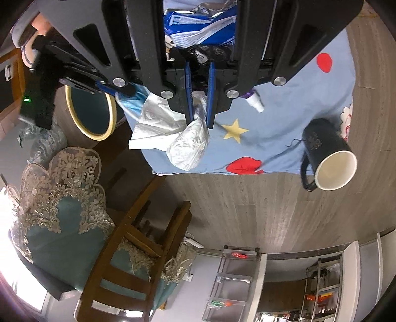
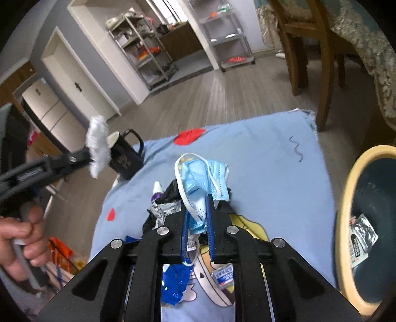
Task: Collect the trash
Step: 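Grasp the blue face mask with the right tool while the left tool holds the tissue, then carry the tissue and mask over the bin and open both tools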
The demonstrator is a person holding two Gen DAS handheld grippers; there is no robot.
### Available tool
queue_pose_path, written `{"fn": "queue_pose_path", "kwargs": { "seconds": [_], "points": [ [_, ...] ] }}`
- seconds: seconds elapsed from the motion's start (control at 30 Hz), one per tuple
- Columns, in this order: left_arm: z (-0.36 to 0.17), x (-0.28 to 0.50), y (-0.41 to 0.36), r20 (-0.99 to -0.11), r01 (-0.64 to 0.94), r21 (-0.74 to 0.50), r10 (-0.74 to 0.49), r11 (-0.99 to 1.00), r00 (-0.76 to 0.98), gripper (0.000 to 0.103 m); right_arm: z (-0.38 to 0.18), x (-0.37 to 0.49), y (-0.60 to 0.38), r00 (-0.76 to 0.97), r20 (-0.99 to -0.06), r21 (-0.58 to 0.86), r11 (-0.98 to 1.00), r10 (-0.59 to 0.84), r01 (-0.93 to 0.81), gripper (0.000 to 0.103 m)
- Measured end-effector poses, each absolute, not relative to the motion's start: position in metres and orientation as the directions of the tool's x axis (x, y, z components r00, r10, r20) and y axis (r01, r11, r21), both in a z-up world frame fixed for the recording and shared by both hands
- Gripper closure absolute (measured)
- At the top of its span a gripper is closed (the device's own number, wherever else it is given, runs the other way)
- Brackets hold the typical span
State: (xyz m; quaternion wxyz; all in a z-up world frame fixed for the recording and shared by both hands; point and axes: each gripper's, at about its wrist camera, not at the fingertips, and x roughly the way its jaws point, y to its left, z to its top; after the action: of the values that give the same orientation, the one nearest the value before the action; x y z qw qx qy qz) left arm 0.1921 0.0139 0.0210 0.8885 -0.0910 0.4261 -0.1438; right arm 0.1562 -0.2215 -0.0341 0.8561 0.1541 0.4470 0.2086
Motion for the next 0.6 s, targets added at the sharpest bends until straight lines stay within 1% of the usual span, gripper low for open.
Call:
{"fn": "queue_pose_path", "kwargs": {
  "seconds": [0.33,0.6],
  "points": [
    [0.022,0.189,-0.023,-0.732,0.249,-0.259,-0.358,0.933,0.580,0.093,-0.004,0.122,-0.262,0.587,-0.675,0.423,0.886,0.447,-0.188,0.089],
    [0.025,0.186,-0.054,-0.729,0.305,-0.253,-0.388,0.918,0.563,0.093,0.006,0.100,-0.312,0.640,-0.672,0.408,0.907,0.374,-0.102,0.089]
  ]
}}
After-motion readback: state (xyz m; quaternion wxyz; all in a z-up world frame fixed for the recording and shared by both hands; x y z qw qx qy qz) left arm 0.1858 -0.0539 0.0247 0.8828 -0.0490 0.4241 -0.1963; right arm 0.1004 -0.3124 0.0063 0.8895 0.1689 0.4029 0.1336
